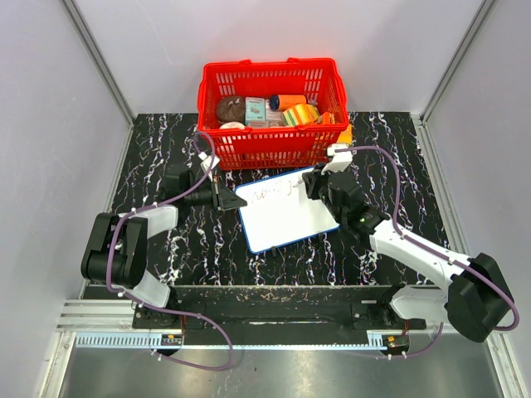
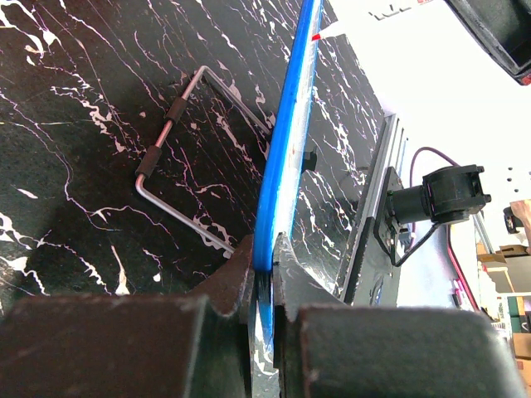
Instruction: Write a sentence on the whiteboard
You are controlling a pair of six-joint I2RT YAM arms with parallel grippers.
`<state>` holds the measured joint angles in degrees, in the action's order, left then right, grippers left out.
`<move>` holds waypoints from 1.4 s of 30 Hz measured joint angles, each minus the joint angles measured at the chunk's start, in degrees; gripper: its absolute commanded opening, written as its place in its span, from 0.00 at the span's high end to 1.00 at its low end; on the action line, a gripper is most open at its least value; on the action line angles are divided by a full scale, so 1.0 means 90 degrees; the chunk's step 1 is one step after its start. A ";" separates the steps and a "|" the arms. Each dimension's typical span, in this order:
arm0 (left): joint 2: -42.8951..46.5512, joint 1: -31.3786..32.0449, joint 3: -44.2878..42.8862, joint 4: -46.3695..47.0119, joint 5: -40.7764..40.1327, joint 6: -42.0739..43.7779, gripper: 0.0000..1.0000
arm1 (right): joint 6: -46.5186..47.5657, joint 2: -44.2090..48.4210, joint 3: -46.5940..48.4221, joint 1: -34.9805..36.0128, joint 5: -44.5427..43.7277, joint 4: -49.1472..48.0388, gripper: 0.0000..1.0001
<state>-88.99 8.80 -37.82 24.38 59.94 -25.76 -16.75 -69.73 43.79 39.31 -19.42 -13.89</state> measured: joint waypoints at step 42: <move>0.0000 0.0000 0.0000 -0.0034 -0.0002 0.0002 1.00 | 0.0019 0.0104 -0.0044 0.0000 -0.0141 0.0228 1.00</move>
<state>-88.99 8.80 -37.82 24.08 59.92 -25.74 -16.58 -68.79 43.40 39.31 -20.69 -11.84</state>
